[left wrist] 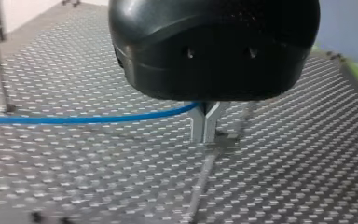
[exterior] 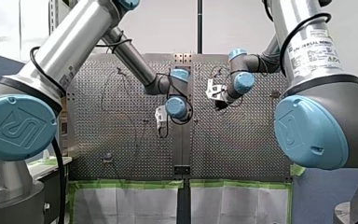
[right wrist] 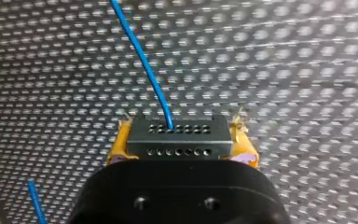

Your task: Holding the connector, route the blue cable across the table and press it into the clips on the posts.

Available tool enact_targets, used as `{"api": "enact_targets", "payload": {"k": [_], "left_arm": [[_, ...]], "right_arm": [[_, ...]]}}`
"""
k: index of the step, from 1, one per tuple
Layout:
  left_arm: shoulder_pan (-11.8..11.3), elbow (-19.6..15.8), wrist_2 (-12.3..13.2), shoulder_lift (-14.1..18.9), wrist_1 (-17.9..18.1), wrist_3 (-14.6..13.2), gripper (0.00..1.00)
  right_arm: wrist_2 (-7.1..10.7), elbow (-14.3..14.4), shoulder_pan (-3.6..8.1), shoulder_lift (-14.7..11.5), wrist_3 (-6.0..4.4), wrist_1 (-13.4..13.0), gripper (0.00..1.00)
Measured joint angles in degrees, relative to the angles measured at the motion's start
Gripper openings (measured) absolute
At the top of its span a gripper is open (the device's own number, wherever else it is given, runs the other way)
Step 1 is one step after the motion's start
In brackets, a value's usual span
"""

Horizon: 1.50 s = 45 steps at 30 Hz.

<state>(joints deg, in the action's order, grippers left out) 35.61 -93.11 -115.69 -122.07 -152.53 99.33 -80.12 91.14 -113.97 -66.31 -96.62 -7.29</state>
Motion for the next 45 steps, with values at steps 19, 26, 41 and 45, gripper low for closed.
{"api": "enact_targets", "payload": {"k": [19,26,41,45], "left_arm": [[-1.37,-4.28,5.43,-1.22,4.72,1.08,0.00],[-2.19,-1.99,7.35,-1.26,4.47,2.16,0.00],[-3.91,2.14,9.99,-5.76,2.67,3.92,0.00],[-4.68,3.35,10.06,-6.30,3.01,4.22,0.00]], "right_arm": [[2.59,1.15,0.58,5.85,0.24,-2.73,0.00],[2.98,1.13,1.57,6.29,-0.24,-4.46,0.00],[5.45,1.08,3.69,6.39,-1.49,-7.14,0.00],[5.58,1.05,4.14,6.46,-1.75,-7.47,0.00]]}}
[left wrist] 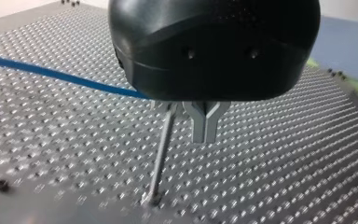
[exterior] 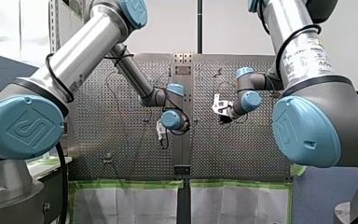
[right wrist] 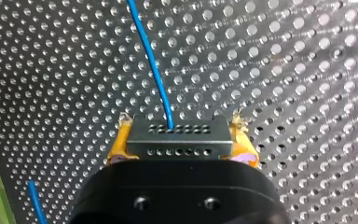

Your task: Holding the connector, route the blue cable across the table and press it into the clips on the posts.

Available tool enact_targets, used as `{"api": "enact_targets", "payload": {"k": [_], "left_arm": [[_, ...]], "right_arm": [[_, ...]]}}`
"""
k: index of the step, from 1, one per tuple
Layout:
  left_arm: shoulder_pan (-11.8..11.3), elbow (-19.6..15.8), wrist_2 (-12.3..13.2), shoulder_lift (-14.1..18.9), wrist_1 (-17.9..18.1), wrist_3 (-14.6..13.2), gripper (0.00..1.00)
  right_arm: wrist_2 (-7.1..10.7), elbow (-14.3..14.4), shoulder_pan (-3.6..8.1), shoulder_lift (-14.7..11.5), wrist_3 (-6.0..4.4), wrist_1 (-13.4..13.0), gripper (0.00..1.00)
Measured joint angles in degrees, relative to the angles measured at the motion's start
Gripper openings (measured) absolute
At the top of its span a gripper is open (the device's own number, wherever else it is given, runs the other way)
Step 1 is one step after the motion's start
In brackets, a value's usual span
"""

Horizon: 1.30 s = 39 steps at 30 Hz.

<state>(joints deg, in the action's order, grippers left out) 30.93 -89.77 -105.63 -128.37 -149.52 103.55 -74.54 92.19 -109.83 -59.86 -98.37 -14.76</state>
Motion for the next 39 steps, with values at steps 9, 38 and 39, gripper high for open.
{"api": "enact_targets", "payload": {"k": [9,38,39], "left_arm": [[-1.81,1.98,1.95,-0.14,-0.23,0.13,0.00],[-4.70,13.68,2.93,-5.34,-6.74,-0.55,0.20],[-4.70,14.08,2.95,-5.34,-6.80,-0.56,0.27]], "right_arm": [[0.37,-1.07,0.95,1.74,-0.49,-0.62,0.00],[0.73,-9.05,4.16,6.43,-0.92,-0.80,0.00],[0.75,-9.08,4.24,6.43,-0.92,-0.80,0.00]]}}
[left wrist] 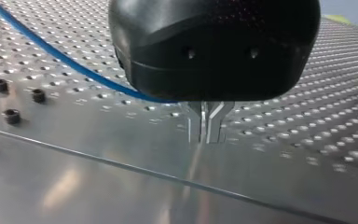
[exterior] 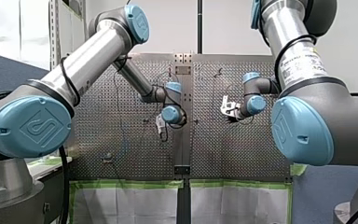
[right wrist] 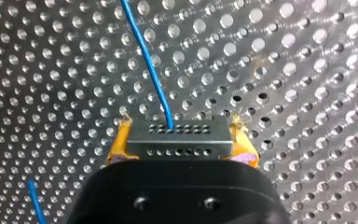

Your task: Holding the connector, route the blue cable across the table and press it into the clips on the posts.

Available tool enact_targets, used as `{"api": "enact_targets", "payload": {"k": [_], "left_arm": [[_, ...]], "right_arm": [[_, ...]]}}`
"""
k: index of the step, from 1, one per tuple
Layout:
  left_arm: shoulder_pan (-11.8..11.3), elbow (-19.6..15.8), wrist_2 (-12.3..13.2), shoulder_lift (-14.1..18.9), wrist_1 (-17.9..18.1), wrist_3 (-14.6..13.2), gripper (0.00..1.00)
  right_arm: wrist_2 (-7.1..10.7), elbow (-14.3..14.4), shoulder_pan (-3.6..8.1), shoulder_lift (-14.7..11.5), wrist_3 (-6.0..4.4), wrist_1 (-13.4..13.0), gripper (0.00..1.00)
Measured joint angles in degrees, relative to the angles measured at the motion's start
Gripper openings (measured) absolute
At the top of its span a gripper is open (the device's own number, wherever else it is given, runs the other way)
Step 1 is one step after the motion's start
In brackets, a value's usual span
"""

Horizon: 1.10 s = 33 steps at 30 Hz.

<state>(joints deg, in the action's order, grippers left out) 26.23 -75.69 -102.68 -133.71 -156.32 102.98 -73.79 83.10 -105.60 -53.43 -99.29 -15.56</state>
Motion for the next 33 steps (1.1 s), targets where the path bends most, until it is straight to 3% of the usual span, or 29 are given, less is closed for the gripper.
{"api": "enact_targets", "payload": {"k": [1,2,3,4,6,7,9,15,26,33], "left_arm": [[0.00,0.41,0.02,0.00,-0.05,0.00,0.27],[-0.01,0.61,0.05,0.00,-0.09,0.00,0.43],[-0.01,0.77,0.08,0.00,-0.12,0.00,0.51],[0.02,0.90,0.09,0.00,-0.20,0.00,0.51],[0.09,1.01,0.06,0.00,-0.56,-0.01,0.75],[0.14,1.04,0.03,0.00,-0.90,-0.04,0.75],[0.22,1.06,-0.02,0.00,-1.59,-0.16,1.00],[0.48,1.06,-0.34,0.02,-4.55,-1.09,1.00],[1.80,0.87,-3.88,0.36,-10.15,-5.54,1.00],[2.96,-1.30,-4.39,2.59,-12.43,-7.30,1.00]], "right_arm": [[0.01,-0.02,0.05,0.00,0.00,0.00,0.00],[0.02,-0.03,0.10,0.01,0.02,0.00,0.00],[0.03,-0.03,0.12,0.01,0.02,-0.01,0.00],[0.04,-0.04,0.13,0.01,0.03,0.00,0.00],[0.10,-0.06,0.19,0.02,0.06,0.02,0.00],[0.13,-0.06,0.21,0.02,0.08,0.03,0.00],[0.18,-0.05,0.23,0.02,0.15,0.06,0.00],[0.65,-0.05,0.21,0.04,0.22,0.15,0.00],[1.23,-0.01,-0.10,0.11,0.22,0.25,0.00],[1.27,0.00,-0.16,0.17,0.23,0.30,0.00]]}}
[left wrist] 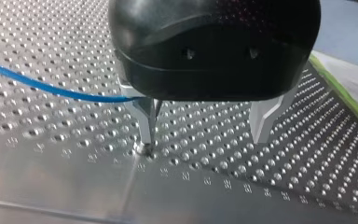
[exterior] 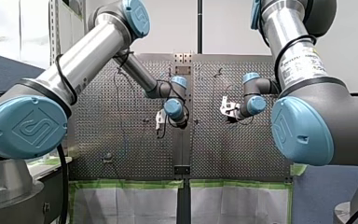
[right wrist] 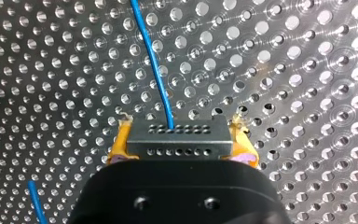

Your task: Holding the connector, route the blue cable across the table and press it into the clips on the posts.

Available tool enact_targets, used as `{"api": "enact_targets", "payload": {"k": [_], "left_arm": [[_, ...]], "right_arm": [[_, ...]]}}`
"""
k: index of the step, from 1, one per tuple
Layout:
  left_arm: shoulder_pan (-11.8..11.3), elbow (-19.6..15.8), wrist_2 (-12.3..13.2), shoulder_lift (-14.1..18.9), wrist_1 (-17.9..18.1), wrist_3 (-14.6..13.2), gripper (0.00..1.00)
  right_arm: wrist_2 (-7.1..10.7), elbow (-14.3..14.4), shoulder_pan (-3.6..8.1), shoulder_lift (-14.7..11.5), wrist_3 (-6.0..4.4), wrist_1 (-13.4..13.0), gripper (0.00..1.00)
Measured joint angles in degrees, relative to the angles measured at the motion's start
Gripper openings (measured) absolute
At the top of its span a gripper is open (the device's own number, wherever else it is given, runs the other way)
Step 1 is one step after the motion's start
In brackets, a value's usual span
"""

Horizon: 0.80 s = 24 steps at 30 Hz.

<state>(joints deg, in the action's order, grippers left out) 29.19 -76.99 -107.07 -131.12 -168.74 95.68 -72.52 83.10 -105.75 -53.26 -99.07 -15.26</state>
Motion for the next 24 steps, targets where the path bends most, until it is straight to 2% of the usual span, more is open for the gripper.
{"api": "enact_targets", "payload": {"k": [6,14,18,24], "left_arm": [[0.65,-3.01,1.44,2.98,2.08,-0.25,1.00],[2.39,-6.88,1.80,6.86,0.95,-1.51,1.00],[3.86,-8.72,0.93,8.47,0.64,-1.20,1.00],[6.78,-10.93,-1.22,9.13,2.57,0.87,1.00]], "right_arm": [[0.00,-0.01,0.02,0.02,-0.04,-0.04,0.00],[0.21,-0.02,0.25,0.03,-0.22,0.05,0.00],[0.25,-0.01,0.51,0.03,-0.19,0.19,0.00],[0.34,-0.04,0.96,0.02,0.00,0.60,0.00]]}}
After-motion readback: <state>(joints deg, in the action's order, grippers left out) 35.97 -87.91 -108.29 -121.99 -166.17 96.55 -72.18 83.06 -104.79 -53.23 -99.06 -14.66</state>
